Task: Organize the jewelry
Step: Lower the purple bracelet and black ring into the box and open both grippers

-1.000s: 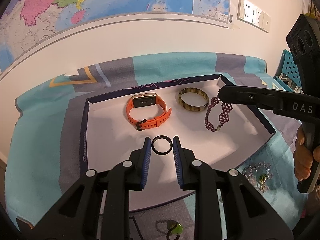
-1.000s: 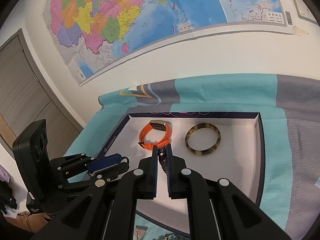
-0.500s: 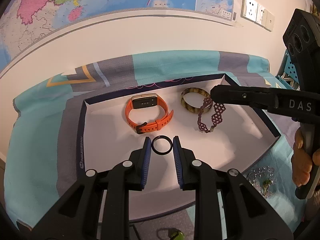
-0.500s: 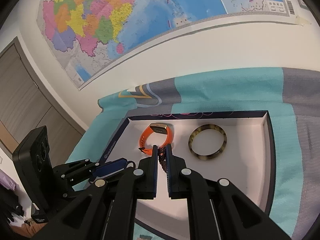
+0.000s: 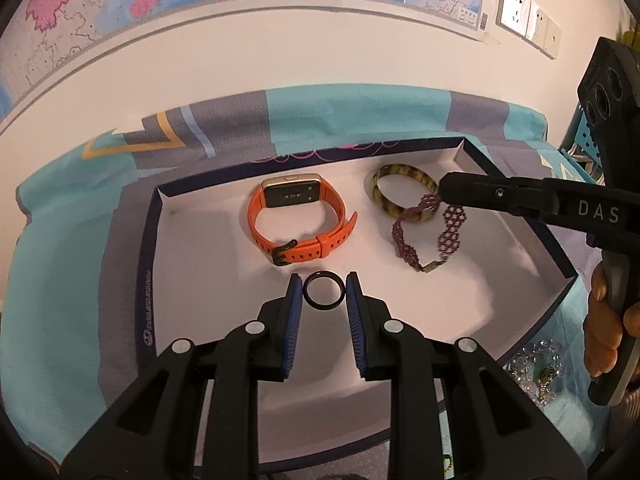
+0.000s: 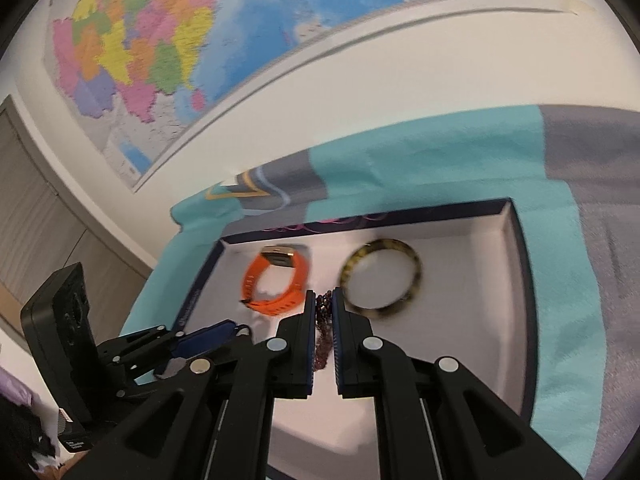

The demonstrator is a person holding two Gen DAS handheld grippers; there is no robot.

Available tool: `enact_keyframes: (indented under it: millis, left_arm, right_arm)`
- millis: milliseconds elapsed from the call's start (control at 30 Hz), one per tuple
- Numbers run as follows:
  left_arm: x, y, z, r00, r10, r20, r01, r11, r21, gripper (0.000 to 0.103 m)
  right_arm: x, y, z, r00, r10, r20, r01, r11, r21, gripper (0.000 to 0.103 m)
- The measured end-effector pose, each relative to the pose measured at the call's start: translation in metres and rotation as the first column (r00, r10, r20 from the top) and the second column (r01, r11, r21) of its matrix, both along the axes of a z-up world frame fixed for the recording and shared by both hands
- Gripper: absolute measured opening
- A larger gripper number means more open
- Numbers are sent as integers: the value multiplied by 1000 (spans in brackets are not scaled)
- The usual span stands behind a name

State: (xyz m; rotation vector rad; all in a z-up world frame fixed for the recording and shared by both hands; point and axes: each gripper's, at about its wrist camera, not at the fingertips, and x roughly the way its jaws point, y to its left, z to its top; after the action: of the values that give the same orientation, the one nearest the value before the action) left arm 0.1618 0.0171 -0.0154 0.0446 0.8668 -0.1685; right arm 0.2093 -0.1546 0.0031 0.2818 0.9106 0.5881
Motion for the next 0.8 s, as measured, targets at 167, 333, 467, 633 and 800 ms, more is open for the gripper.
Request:
enact_keyframes:
  millis: [167, 333, 467, 633, 800]
  left_arm:
    - [4, -1, -4, 1000, -7, -15, 7, 1000, -10, 23]
    - [8, -4, -7, 1000, -16, -27, 16, 1000, -10, 23]
    - [12, -7, -11, 999, -23, -39, 23, 1000, -4, 23]
    - [14, -8, -11, 999, -21, -34, 21, 1000, 1, 23]
    - [15, -9, -10, 1000, -8, -23, 8, 1000, 15, 41]
  right_arm:
    - [1, -9, -5, 1000, -28, -8, 28, 999, -25, 9]
    - [0, -11, -6, 999, -42, -7, 41, 998, -47, 9]
    - [1, -12, -8, 999, -45, -12, 44, 997, -55, 9]
    - [-2, -12, -7, 999, -40, -8, 39, 997, -64, 16]
    - [-13, -12, 0, 1000, -19, 18, 21, 997, -79, 23]
